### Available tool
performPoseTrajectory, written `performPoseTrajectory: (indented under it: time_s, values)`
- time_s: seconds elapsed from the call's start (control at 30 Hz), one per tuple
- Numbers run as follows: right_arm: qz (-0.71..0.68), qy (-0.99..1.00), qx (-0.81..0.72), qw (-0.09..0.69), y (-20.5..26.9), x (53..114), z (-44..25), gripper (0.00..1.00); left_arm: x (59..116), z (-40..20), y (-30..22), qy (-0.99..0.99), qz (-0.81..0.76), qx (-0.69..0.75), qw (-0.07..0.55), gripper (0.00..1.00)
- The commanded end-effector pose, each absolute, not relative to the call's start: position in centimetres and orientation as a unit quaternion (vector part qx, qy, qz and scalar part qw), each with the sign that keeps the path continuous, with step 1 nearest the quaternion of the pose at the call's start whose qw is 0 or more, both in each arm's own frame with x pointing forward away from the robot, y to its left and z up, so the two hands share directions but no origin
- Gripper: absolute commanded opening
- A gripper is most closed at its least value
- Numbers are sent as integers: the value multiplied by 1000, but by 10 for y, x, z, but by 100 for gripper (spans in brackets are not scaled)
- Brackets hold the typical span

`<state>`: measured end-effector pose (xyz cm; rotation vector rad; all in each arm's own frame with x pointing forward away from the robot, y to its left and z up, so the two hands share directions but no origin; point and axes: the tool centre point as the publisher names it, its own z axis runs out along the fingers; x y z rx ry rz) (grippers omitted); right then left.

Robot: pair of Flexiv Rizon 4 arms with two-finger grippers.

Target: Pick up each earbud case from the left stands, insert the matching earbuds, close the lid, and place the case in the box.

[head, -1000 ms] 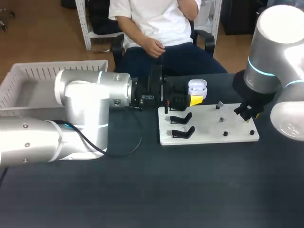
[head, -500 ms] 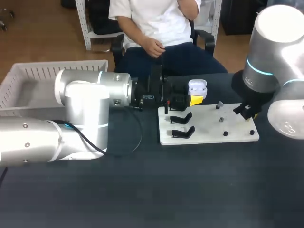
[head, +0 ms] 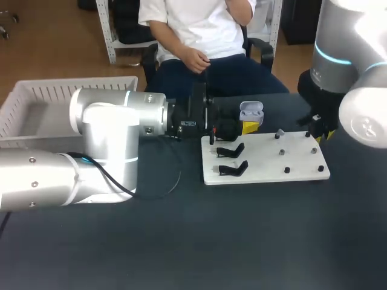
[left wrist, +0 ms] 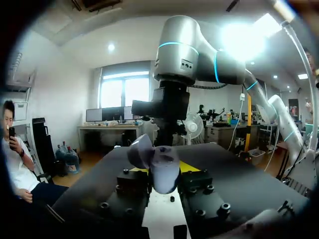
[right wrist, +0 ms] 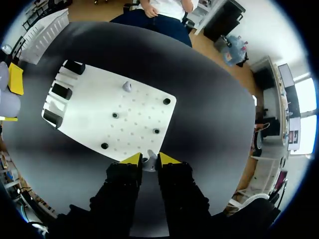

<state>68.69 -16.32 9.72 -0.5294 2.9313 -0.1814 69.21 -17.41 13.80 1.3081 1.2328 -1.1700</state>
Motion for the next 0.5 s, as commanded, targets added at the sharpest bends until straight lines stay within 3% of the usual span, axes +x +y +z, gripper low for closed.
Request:
performPoseTrajectory:
  time_s: [0.03, 0.5]
  values:
    - [-60, 983, -150, 86, -157, 656, 139, 0, 691, 137, -174, 504, -478, 534, 481, 0]
    - [-85, 988, -80, 105, -148, 624, 179, 0, 691, 137, -174, 504, -478, 534, 481, 0]
